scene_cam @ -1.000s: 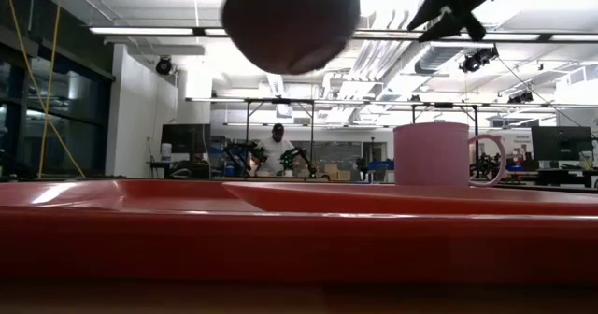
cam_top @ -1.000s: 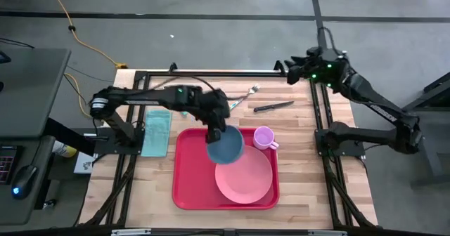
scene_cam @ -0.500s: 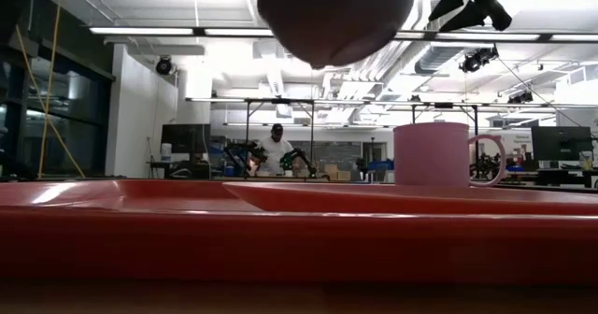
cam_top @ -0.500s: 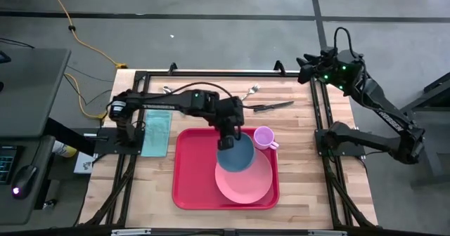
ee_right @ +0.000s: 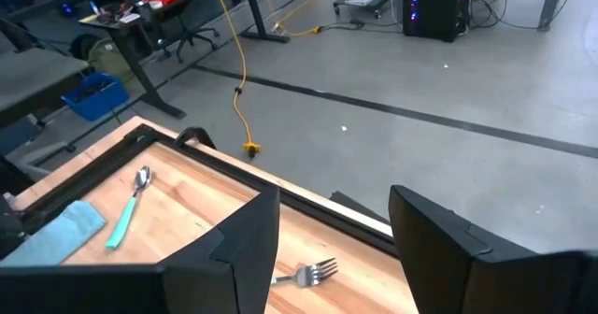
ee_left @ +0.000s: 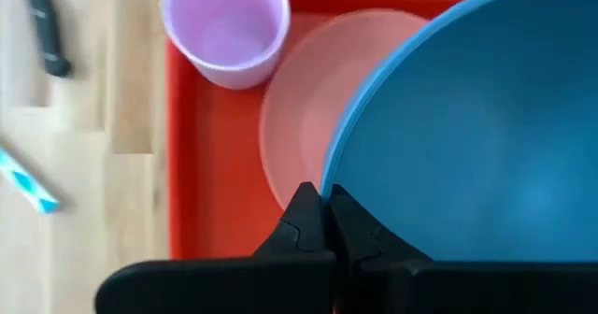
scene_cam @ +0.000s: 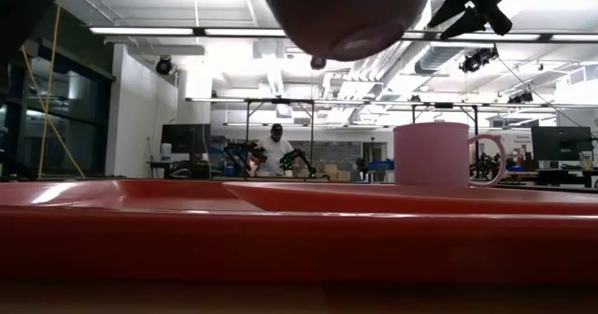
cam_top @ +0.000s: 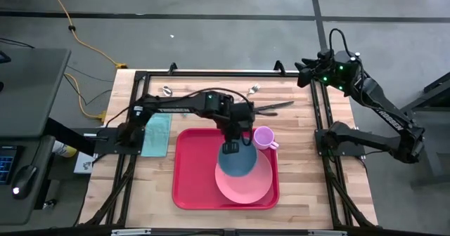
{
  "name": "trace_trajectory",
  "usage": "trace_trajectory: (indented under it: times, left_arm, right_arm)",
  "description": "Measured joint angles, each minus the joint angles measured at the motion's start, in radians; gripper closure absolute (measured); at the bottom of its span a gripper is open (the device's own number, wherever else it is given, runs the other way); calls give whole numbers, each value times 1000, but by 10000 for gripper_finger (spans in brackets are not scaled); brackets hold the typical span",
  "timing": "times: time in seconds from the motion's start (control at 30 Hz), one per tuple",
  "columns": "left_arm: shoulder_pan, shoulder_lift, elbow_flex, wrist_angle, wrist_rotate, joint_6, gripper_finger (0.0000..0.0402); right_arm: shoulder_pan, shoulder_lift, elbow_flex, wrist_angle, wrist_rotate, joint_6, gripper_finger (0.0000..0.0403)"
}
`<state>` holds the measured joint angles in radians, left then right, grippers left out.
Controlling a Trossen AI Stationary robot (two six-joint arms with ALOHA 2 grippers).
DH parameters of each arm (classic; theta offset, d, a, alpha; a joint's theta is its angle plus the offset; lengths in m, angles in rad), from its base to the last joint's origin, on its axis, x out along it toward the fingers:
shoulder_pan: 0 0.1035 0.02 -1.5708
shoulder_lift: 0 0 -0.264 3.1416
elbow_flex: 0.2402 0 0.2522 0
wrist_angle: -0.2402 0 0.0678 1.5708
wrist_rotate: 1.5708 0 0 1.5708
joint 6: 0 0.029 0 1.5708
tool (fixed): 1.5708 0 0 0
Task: Set up tray
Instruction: Put the blue bowl on the pink plate
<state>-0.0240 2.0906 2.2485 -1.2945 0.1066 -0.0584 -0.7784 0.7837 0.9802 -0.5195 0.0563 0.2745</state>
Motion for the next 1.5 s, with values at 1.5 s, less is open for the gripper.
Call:
trace_trajectory:
  times: [1.5]
  left_arm:
    - [-70,239,-2,152,40,-158,387]
  right_arm:
    - [0,0,0,-23,-11,-15,221]
